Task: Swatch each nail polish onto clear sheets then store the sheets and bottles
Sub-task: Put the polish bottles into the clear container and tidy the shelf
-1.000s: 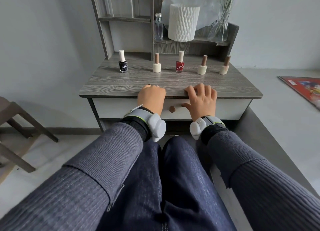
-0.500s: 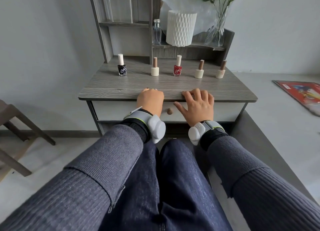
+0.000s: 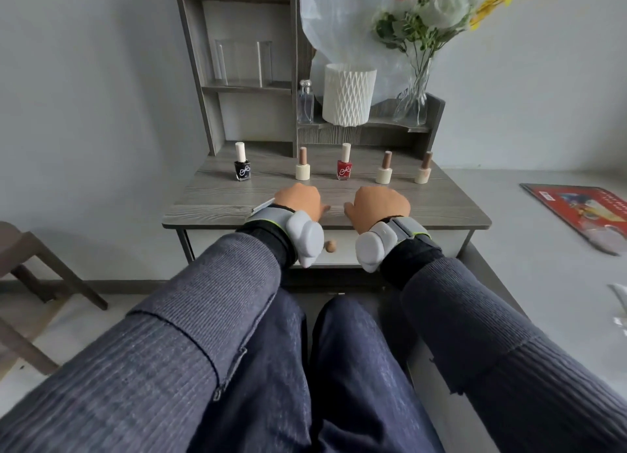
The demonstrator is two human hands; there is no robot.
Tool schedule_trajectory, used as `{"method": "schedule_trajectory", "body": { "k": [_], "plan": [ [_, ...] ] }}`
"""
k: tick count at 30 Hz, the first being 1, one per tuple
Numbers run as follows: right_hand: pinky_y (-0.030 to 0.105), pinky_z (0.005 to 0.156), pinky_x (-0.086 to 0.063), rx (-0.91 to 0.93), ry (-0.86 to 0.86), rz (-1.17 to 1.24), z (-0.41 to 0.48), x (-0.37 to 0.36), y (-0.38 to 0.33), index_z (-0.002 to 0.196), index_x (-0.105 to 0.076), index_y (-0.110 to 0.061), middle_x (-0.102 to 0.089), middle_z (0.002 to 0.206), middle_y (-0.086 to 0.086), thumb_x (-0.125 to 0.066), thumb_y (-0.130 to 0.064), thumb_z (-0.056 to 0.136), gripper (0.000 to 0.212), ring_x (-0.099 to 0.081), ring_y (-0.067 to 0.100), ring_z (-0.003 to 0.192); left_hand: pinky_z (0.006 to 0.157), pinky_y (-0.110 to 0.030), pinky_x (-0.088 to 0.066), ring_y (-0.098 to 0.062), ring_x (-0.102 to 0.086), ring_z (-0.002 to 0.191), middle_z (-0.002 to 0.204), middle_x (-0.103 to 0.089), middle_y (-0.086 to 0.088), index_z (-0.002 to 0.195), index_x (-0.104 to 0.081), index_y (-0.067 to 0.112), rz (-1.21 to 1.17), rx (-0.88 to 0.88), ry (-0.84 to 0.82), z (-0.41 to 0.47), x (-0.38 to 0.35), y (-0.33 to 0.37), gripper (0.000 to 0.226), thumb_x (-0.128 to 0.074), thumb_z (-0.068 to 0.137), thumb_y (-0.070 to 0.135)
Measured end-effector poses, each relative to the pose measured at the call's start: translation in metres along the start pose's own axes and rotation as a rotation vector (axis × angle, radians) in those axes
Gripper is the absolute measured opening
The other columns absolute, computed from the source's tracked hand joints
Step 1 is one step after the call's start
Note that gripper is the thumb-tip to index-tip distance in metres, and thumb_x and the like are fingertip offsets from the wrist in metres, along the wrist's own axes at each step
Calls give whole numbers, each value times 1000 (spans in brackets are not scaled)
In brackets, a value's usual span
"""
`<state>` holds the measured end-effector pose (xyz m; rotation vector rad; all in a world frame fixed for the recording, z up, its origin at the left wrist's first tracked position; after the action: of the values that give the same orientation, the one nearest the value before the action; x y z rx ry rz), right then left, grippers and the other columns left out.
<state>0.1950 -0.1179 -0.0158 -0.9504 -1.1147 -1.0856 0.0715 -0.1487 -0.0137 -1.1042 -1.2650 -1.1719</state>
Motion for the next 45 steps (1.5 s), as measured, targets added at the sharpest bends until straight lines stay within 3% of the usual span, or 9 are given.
{"method": "schedule_trajectory", "body": {
  "k": [8, 13, 18, 22, 26, 29, 31, 36, 45],
  "plan": [
    [28, 57, -34, 4, -42, 299, 32, 47, -24, 75, -52, -10, -48, 66, 3, -51, -25, 91, 23, -50, 25, 69, 78, -32, -39, -33, -55, 111, 120, -60, -19, 119, -55, 1, -94, 14, -8, 13, 46, -21, 44, -44, 99, 38],
    [28, 57, -46, -25, -32, 466, 53, 68, -37, 69, -64, -5, -69, 75, 13, -57, -26, 85, 27, -60, 26, 63, 57, -28, -33, -24, -45, 63, 75, -57, -14, 59, -46, 12, -189, 115, 116, 22, 77, -52, 42, -48, 96, 32],
    [41, 82, -59, -53, -78, 731, 89, 86, -63, 84, -71, 4, -74, 85, 16, -59, -26, 86, 33, -73, 31, 83, 58, -29, -35, -35, -52, 67, 82, -63, -22, 60, -50, 3, -280, 161, 252, 38, 111, -89, 47, -49, 97, 33],
    [17, 47, -52, -26, -123, 1108, 106, 100, -94, 87, -70, 12, -70, 76, 17, -52, -12, 94, 30, -65, 11, 48, 55, -29, -29, -37, -44, 64, 55, -42, -10, 53, -41, 9, -367, 183, 330, 59, 132, -113, 48, -49, 96, 28],
    [15, 45, -47, -66, -75, 1352, 127, 107, -117, 88, -70, 8, -67, 66, 9, -53, -6, 92, 23, -66, 13, 52, 50, -33, -23, -25, -32, 55, 53, -34, -6, 53, -33, 15, -486, 240, 405, 82, 142, -138, 42, -48, 92, 23],
    [15, 56, -52, -102, -22, 1490, 143, 108, -129, 87, -71, 5, -69, 83, 15, -52, -4, 90, 22, -69, 25, 77, 64, -33, -37, -34, -51, 79, 71, -58, -11, 66, -57, 14, -591, 279, 465, 94, 148, -155, 29, -50, 92, 26],
    [30, 79, -58, -113, 63, 1516, 154, 105, -131, 79, -73, -5, -71, 85, 13, -55, -8, 88, 20, -70, 28, 87, 83, -30, -42, -31, -57, 107, 111, -67, -11, 108, -66, 8, -701, 312, 500, 103, 148, -165, 30, -51, 94, 29],
    [28, 105, -32, 13, 12, 1501, 182, 103, -162, 147, -32, -12, -49, 139, 7, -54, -26, 98, 56, -41, 18, 135, 94, -22, -35, -21, -51, 123, 133, -57, -5, 138, -46, 11, -966, 292, 609, 129, 157, -182, 44, -50, 97, 26],
    [33, 116, -17, 0, -43, 1616, 221, 80, -182, 155, -2, -22, -16, 161, 1, -52, -42, 96, 81, -19, 16, 147, 115, -35, -17, -19, -19, 144, 158, -18, -1, 152, -9, 19, -1196, 244, 522, 177, 144, -202, 73, -46, 96, 45]
  ]
}}
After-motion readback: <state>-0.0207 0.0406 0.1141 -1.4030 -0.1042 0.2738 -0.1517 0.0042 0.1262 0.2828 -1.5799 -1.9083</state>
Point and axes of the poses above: each hand's wrist, its own z-axis towards the middle knuckle, its own x-axis out of the back of the hand, y = z × x, the point moved 6 cm from there along z, towards the middle knuckle
